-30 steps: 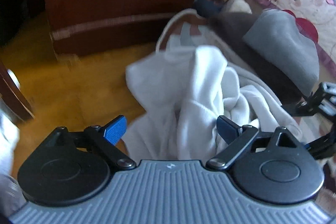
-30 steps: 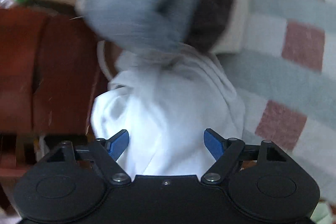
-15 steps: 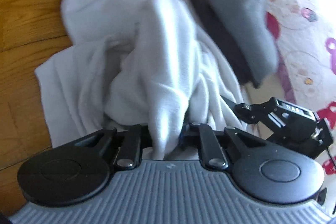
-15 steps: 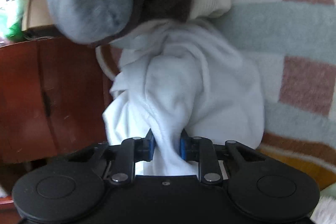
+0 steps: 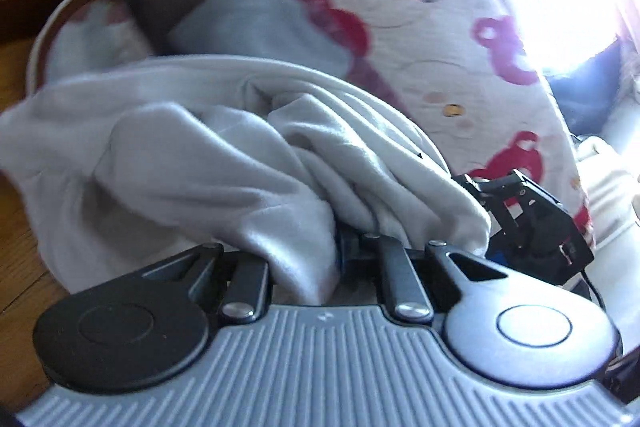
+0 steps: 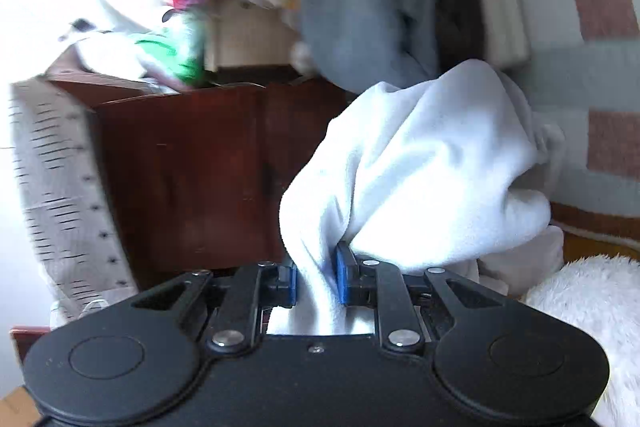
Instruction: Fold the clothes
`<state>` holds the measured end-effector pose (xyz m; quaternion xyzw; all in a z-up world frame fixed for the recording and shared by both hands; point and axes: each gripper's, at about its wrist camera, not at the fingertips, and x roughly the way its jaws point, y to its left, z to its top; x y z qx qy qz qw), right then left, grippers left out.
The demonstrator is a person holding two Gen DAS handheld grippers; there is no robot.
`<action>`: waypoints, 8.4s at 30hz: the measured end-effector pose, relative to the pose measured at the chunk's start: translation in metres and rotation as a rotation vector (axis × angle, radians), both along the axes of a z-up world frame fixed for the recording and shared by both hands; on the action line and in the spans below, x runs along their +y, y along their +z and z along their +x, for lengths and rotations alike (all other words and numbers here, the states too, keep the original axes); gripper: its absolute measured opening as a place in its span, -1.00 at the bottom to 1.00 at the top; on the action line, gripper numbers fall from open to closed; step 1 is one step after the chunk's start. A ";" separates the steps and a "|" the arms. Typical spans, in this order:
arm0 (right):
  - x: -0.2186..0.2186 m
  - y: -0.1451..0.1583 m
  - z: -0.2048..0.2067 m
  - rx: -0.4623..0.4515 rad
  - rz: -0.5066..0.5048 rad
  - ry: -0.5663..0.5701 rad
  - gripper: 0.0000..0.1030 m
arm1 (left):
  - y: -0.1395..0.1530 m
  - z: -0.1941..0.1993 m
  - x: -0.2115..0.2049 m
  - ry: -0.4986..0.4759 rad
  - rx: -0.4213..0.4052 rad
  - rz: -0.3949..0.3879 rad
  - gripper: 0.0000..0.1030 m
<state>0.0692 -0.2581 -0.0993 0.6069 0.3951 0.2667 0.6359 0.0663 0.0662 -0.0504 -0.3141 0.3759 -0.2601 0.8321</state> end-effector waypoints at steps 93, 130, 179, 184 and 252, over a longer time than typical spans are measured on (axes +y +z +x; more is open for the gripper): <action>-0.347 -0.028 -0.244 0.282 -1.453 -0.834 -0.78 | -0.028 -0.018 -0.378 -0.349 -0.556 0.691 -0.81; -0.409 0.011 -0.302 0.213 -1.336 -0.749 -0.09 | -0.074 0.016 -0.374 -0.400 -0.313 0.659 -0.27; -0.321 -0.039 -0.233 0.049 -1.775 -0.348 -0.98 | -0.170 -0.111 -0.513 -1.032 -0.649 0.978 0.47; -0.327 -0.037 -0.238 0.053 -1.736 -0.381 -0.99 | -0.145 -0.082 -0.495 -0.918 -0.547 0.846 -0.85; -0.364 -0.042 -0.232 0.057 -1.518 -0.369 -0.01 | -0.104 0.005 -0.446 -0.591 -0.461 0.678 -0.87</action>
